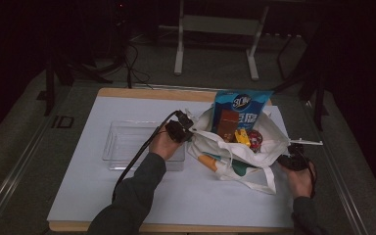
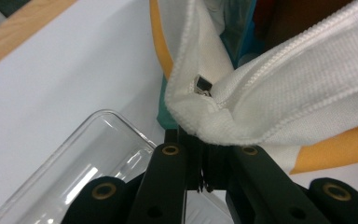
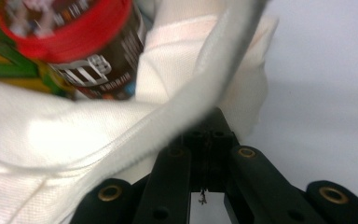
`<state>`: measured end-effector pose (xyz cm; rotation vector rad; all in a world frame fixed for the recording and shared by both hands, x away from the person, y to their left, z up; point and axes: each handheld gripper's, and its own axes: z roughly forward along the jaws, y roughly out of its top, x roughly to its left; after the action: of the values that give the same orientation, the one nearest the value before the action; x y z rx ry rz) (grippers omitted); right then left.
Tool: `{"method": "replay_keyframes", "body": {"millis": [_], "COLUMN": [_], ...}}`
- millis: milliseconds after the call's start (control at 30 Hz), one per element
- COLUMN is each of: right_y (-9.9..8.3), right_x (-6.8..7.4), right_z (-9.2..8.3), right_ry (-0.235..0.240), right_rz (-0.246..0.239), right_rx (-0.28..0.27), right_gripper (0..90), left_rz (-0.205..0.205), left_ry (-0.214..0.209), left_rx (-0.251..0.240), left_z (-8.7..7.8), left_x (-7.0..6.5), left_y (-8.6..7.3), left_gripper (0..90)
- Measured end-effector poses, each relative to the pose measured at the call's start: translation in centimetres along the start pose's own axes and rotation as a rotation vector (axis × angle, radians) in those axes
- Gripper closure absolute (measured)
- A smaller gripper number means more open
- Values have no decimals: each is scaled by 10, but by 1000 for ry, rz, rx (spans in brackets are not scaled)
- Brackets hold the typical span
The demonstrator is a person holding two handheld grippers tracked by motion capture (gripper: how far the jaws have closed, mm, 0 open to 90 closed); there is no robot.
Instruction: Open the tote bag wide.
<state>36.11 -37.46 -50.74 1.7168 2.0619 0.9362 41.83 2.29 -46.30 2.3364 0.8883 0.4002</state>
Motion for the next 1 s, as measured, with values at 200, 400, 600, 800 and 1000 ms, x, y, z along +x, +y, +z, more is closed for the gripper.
{"method": "replay_keyframes", "body": {"millis": [200,400,600,800,1000], "right_y": [0,-1,-10,-14,-11], "right_x": [1,0,-3,1,9], "right_z": [1,-10,-32,-48,-70], "right_ry": [-8,-15,15,31,38], "right_rz": [9,27,33,27,1], "right_rx": [10,-15,-58,-90,-138], "right_gripper": [899,838,752,692,655], "left_rz": [-18,-18,-18,6,69], "left_ry": [-6,-37,-54,-84,-116], "left_rx": [-1,-32,-75,-122,-190], "left_z": [-2,-16,-36,-58,-80], "left_x": [1,4,8,5,-8], "left_y": [0,-3,-12,-16,-12], "left_gripper": [877,794,674,668,672]}}
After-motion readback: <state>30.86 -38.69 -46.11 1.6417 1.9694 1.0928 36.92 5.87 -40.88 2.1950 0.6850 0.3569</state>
